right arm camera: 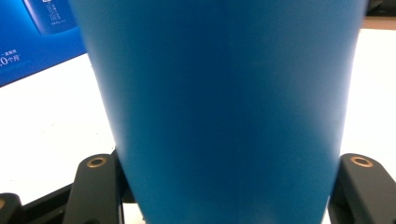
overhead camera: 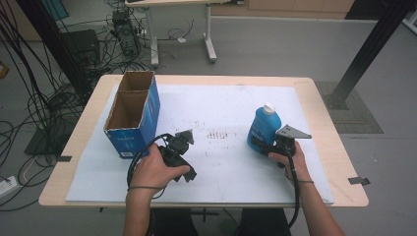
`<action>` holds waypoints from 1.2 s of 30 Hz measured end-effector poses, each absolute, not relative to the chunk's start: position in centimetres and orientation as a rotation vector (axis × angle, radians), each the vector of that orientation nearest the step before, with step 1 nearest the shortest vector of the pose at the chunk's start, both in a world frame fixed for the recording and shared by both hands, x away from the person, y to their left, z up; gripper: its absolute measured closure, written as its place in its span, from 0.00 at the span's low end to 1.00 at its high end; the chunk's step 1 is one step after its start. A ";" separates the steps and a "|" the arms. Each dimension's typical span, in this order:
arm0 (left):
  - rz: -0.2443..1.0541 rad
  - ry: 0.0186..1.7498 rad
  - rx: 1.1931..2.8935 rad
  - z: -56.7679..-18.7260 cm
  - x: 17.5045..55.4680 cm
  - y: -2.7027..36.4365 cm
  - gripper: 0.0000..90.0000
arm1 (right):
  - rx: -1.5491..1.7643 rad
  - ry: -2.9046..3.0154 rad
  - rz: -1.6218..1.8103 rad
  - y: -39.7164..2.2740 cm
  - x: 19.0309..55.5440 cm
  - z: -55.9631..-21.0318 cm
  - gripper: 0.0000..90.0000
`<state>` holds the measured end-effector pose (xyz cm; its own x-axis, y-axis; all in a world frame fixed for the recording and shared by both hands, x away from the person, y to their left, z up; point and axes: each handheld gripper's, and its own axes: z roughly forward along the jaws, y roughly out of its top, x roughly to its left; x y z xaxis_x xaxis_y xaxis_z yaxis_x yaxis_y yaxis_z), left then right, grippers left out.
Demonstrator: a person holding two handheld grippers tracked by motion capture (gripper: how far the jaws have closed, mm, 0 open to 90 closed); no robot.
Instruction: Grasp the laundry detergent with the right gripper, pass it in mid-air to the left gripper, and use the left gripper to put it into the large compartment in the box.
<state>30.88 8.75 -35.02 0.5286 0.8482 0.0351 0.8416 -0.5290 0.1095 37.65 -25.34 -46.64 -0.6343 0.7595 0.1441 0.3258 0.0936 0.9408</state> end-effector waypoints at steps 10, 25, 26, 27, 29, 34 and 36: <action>0.132 1.479 2.675 -35.0 30.9 8.5 0.10 | 1.052 2.001 1.550 -25.3 37.6 -46.6 0.42; 0.134 1.480 2.675 -35.0 31.0 8.4 0.10 | 1.041 1.988 1.549 -25.3 37.5 -46.8 0.42; 0.134 1.478 2.676 -35.0 31.0 8.4 0.10 | 1.042 1.988 1.549 -25.3 37.5 -46.8 0.42; 0.134 1.478 2.676 -35.0 31.0 8.4 0.10 | 1.041 1.987 1.550 -25.3 37.5 -46.8 0.42; 0.134 1.479 2.676 -35.0 31.0 8.4 0.10 | 1.039 1.988 1.550 -25.3 37.5 -46.8 0.42; 0.133 1.474 2.677 -35.0 31.0 8.3 0.10 | 1.036 1.987 1.550 -25.3 37.5 -46.8 0.42; 0.135 1.477 2.677 -35.0 31.0 8.4 0.10 | 1.034 1.986 1.550 -25.3 37.5 -46.8 0.43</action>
<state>31.02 8.36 -35.01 0.5310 0.8465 0.0377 0.8393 -0.5316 0.1140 37.50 -25.31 -46.79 -0.6376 0.7613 0.1174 0.2988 0.1039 0.9486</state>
